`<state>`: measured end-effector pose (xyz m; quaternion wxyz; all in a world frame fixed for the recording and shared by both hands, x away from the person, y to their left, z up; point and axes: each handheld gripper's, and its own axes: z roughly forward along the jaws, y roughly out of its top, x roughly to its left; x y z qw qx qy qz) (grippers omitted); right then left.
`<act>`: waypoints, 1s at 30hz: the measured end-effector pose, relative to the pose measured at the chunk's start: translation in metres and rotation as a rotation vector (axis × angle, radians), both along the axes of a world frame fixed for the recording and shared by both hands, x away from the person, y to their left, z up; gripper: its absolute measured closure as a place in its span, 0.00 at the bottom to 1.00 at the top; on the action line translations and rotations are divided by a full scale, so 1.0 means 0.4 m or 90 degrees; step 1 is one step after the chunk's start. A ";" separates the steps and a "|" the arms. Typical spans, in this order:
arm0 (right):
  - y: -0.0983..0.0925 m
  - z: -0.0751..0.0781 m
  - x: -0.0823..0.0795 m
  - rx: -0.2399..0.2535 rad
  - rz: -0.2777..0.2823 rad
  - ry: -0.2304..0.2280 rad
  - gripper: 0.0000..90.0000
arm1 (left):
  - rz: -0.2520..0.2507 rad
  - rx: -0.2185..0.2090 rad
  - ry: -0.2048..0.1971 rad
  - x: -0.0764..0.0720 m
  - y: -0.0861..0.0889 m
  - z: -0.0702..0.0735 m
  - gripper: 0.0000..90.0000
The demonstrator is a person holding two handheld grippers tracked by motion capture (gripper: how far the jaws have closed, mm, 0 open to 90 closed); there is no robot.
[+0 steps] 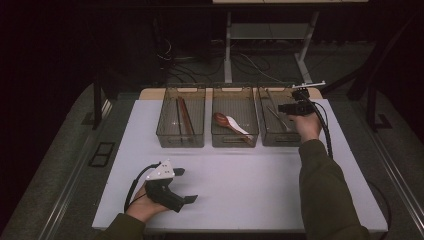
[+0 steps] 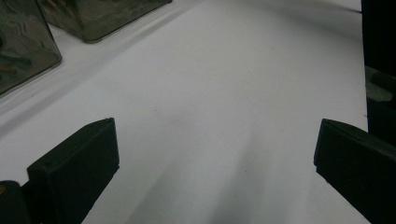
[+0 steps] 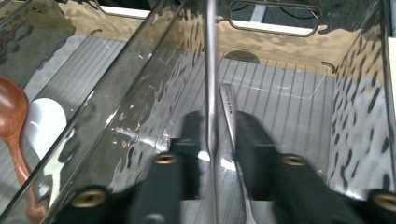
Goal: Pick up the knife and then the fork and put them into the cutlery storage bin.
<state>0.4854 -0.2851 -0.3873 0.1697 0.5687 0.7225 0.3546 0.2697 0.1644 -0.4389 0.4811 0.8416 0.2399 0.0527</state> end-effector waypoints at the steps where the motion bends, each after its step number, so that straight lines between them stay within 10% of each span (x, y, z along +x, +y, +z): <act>1: 0.001 -0.002 0.000 -0.002 -0.002 0.004 0.67 | 0.000 -0.001 0.000 0.000 0.000 0.000 0.00; 30: 0.012 0.053 -0.087 0.019 0.071 -0.062 0.31 | 0.006 0.007 0.000 0.020 -0.003 -0.004 0.00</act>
